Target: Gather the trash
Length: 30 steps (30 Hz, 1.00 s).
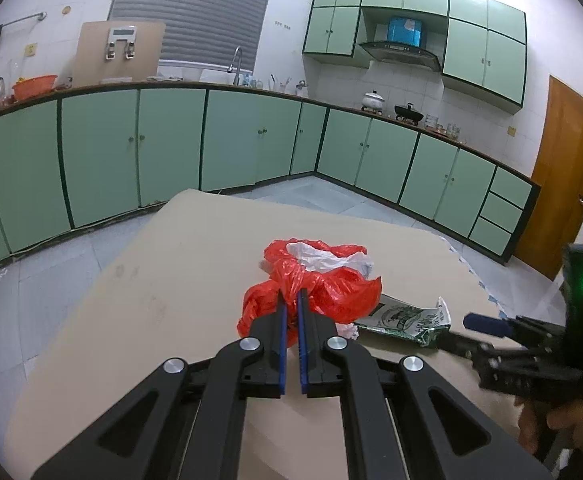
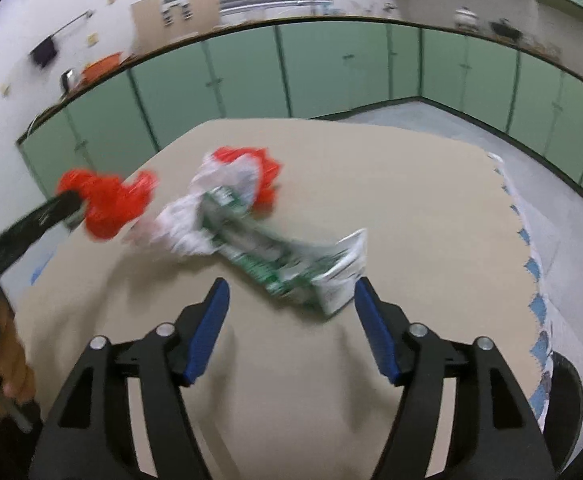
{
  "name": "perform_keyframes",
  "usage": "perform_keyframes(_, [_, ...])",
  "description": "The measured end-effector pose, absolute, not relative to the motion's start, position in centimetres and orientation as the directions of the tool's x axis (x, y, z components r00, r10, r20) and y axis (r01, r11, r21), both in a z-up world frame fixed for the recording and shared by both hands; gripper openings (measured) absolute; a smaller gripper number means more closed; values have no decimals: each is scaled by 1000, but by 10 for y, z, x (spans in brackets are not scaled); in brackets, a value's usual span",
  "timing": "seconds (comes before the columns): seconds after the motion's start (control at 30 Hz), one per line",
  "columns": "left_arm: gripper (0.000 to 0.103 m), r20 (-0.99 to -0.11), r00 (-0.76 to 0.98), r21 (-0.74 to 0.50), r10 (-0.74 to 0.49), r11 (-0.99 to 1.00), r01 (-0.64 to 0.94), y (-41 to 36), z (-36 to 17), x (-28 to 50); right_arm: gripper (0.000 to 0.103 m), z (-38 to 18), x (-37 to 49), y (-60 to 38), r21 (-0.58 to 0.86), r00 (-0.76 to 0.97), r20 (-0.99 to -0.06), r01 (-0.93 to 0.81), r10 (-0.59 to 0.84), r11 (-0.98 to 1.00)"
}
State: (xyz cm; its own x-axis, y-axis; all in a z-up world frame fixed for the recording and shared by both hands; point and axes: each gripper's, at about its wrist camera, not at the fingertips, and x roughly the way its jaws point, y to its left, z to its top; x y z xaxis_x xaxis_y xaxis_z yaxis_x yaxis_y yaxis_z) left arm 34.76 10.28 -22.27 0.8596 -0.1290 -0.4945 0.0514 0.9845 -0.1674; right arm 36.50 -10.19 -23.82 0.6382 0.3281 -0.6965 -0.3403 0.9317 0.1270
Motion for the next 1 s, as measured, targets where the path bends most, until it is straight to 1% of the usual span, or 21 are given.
perform_keyframes(0.13, [5, -488, 863, -161, -127, 985, 54, 101, -220, 350, 67, -249, 378, -101, 124, 624, -713, -337, 320, 933])
perform_keyframes(0.27, [5, -488, 864, -158, -125, 986, 54, 105, -221, 348, 67, -260, 391, -104, 178, 596, -727, -316, 341, 932])
perform_keyframes(0.3, [5, -489, 863, -156, -124, 986, 54, 105, -221, 348, 60, -263, 392, -105, 190, 580, -735, -319, 350, 929])
perform_keyframes(0.33, [5, -491, 862, -151, -122, 987, 53, 104, -222, 348, 51, -264, 392, -105, 201, 567, -739, -329, 363, 923])
perform_keyframes(0.37, [5, -493, 862, -149, -120, 987, 52, 105, -223, 347, 49, -263, 390, -105, 213, 552, -741, -345, 381, 914])
perform_keyframes(0.43, [5, -494, 862, -152, -117, 987, 47, 105, -222, 346, 34, -260, 380, -103, 202, 547, -739, -379, 394, 903])
perform_keyframes(0.7, [5, -489, 865, -166, -109, 986, 31, 109, -219, 338, 33, -250, 351, -98, 182, 540, -739, -414, 402, 892])
perform_keyframes(0.83, [5, -483, 869, -164, -109, 986, 33, 111, -214, 333, 33, -247, 349, -106, 193, 556, -737, -371, 384, 908])
perform_keyframes(0.9, [5, -479, 871, -165, -110, 986, 33, 113, -210, 331, 32, -243, 348, -111, 174, 578, -738, -335, 348, 926])
perform_keyframes(1.0, [5, -471, 875, -169, -111, 985, 34, 114, -205, 329, 32, -233, 347, -121, 180, 615, -716, -294, 331, 938])
